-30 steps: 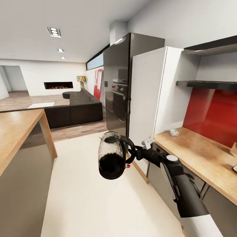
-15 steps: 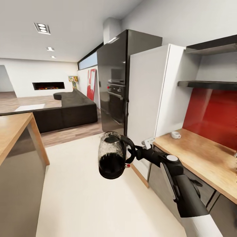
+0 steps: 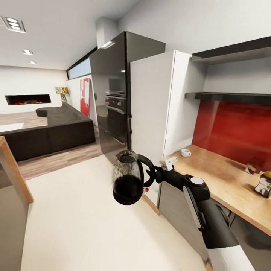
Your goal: Set up a coffee station on the kitchen countertop: keep the coffee maker on the countertop, move the bottle of coffee from the kitchen shelf to the counter next to the coffee maker, place a paper coffee filter on top of the coffee maker, put the saucer next to the coffee maker with the coffee cup on the saucer, and place the electric kettle next to the coffee maker.
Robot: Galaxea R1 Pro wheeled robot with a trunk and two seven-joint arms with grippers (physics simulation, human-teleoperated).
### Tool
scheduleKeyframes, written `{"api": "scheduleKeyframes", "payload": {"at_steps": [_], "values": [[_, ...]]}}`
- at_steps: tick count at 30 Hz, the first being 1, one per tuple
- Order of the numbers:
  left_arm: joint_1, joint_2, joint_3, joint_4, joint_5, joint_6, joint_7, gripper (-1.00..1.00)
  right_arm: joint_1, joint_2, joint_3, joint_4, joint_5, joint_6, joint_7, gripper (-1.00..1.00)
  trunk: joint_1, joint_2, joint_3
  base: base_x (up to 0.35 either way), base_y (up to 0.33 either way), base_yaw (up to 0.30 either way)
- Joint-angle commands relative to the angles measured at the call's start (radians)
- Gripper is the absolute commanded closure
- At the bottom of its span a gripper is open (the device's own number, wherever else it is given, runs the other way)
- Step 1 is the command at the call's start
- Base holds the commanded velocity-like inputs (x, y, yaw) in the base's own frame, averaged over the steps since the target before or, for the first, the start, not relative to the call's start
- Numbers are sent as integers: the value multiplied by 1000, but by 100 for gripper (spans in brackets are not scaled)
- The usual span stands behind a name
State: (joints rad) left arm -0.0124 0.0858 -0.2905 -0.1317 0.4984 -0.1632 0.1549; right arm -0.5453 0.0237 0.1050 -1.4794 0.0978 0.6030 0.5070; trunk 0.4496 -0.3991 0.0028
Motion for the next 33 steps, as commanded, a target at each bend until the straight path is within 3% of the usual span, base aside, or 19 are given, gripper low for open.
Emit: {"api": "scheduleKeyframes", "payload": {"at_steps": [1, 9, 25, 33], "values": [[0, 0, -9, -1, 6, -2, 5, -100, -1, 1, -1, -1, 6, 3, 8, 100, 0, -1, 0, 2, 0, -298], [0, -1, -9, -2, 5, -2, 5, -100, -1, 1, -1, -1, 6, 2, 8, 100, 0, -1, 0, 25, 0, -298], [0, -1, -12, -1, 4, -2, 5, -100, -1, 1, -3, -2, 7, 3, 8, 100, 0, -1, 0, 236, 0, -297], [0, -1, -12, 0, 3, -2, 5, -100, -1, 1, -4, -4, 6, 2, 8, 100, 0, -1, 0, 6, 0, -72]]}}
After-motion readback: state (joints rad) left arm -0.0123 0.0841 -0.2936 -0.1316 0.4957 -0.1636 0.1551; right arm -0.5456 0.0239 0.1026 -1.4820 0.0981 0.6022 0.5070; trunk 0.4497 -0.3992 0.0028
